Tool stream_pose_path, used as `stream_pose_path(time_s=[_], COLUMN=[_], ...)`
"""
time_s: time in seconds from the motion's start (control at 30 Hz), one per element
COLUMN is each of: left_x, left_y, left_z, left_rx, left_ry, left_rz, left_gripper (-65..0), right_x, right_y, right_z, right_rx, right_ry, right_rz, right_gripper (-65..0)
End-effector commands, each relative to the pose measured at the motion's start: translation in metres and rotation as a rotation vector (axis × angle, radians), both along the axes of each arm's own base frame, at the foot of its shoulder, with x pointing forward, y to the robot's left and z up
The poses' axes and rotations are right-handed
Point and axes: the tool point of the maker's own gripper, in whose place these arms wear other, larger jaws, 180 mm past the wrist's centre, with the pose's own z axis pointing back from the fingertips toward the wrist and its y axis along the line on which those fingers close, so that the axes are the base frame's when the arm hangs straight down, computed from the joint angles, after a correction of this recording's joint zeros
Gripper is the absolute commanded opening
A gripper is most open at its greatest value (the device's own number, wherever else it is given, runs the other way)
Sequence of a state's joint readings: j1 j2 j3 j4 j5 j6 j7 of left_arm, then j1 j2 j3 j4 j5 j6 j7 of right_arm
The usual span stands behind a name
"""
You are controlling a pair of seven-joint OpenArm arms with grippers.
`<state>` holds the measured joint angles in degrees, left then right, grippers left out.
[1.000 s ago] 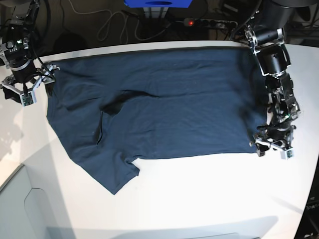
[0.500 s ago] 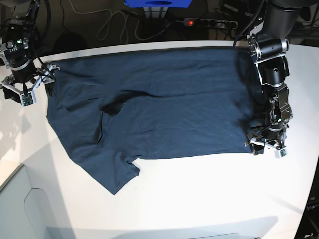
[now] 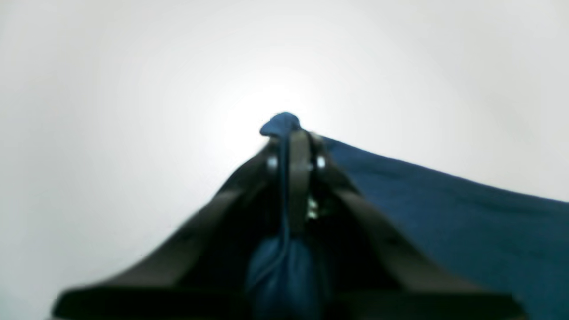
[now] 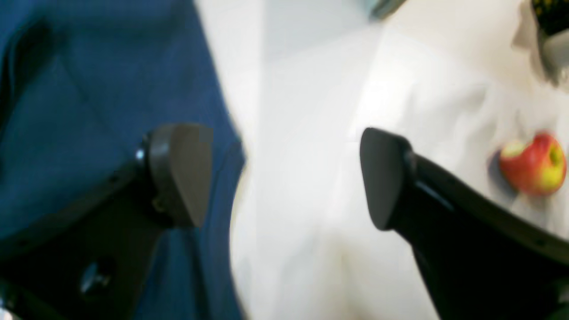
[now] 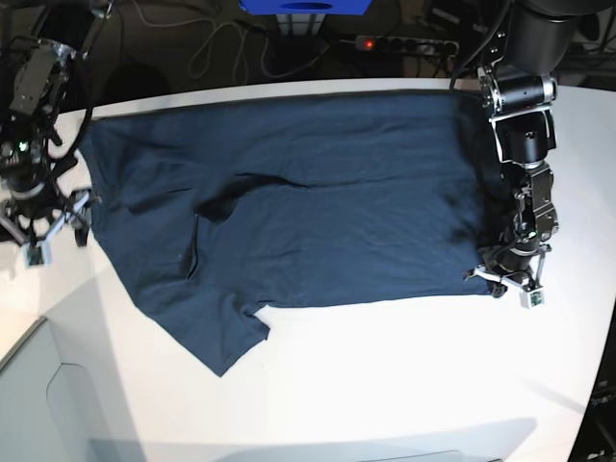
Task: Fold the T-shirt properly
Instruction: 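Reach both grippers down to grasp the shirt's hem corners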
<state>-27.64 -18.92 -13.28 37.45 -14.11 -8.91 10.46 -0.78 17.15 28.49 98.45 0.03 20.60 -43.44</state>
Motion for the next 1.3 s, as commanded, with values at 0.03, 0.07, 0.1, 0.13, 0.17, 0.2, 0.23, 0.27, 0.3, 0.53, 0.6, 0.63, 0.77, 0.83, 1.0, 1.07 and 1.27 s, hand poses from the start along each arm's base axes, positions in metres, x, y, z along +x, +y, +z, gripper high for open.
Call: stream_pose_path(time_s=[0.03,0.07,0.1,0.13,0.17,0.2,0.23,0.27,0.3,0.53,0.6,0.63,0.77,0.83,1.0,1.07,1.27], left_x=[0.01,0.01,0.01,0.01,0.009,0.009,0.008,0.004,0.002,-0.012,-0.014,-0.014,-0.016,-0.02,-0.021,-0.021,-0.021], left_y=[0.009,0.009,0.008,0.008,0.008,0.008,0.009,0.009,0.009,0.009,0.009,0.009,0.009,0.009,0.009,0.009,0.009], left_z=[0.017,0.017,0.018,0.018,0.017,0.017,0.016,0.012,0.01,-0.004,-0.006,-0.006,-0.008,-0.013,-0.013,-0.013,-0.014], left_rx=[0.014,0.017,0.018,0.017,0.017,0.019,0.02,0.02,0.021,0.022,0.022,0.022,0.022,0.022,0.022,0.022,0.019], left_ry=[-0.035,-0.035,-0.037,-0.035,-0.034,-0.033,-0.032,-0.022,-0.018,0.015,0.019,0.019,0.024,0.033,0.035,0.035,0.038], left_rz=[0.007,0.006,0.005,0.005,0.005,0.004,0.005,0.004,0.004,0.004,0.004,0.004,0.004,0.004,0.004,0.004,0.005], left_gripper=[-65.0,-65.0,-65.0,-65.0,-65.0,-65.0,-65.0,-65.0,-65.0,-65.0,-65.0,-65.0,-65.0,-65.0,-65.0,-65.0,-65.0], right_x=[0.03,0.041,0.052,0.063,0.074,0.084,0.093,0.104,0.113,0.162,0.166,0.165,0.164,0.16,0.155,0.154,0.14], right_y=[0.005,0.008,0.014,0.024,0.033,0.041,0.048,0.053,0.058,0.067,0.065,0.065,0.067,0.066,0.072,0.076,0.098], right_z=[0.018,0.017,0.015,0.011,0.009,0.003,-0.003,-0.008,-0.013,-0.043,-0.053,-0.06,-0.08,-0.09,-0.101,-0.104,-0.124], right_rx=[0.005,0.01,0.016,0.024,0.03,0.038,0.051,0.063,0.082,0.269,0.306,0.325,0.388,0.409,0.428,0.418,0.361], right_ry=[-0.061,-0.054,-0.046,-0.037,-0.026,-0.005,0.018,0.035,0.044,0.0,-0.008,-0.01,-0.052,-0.056,-0.041,-0.026,0.052], right_rz=[0.028,0.044,0.069,0.101,0.129,0.152,0.169,0.182,0.191,0.158,0.137,0.129,0.101,0.087,0.081,0.098,0.187], right_gripper=[-14.7,-14.7,-14.7,-14.7,-14.7,-14.7,-14.7,-14.7,-14.7,-14.6,-14.6,-14.6,-14.7,-14.8,-15.3,-18.9,-51.6])
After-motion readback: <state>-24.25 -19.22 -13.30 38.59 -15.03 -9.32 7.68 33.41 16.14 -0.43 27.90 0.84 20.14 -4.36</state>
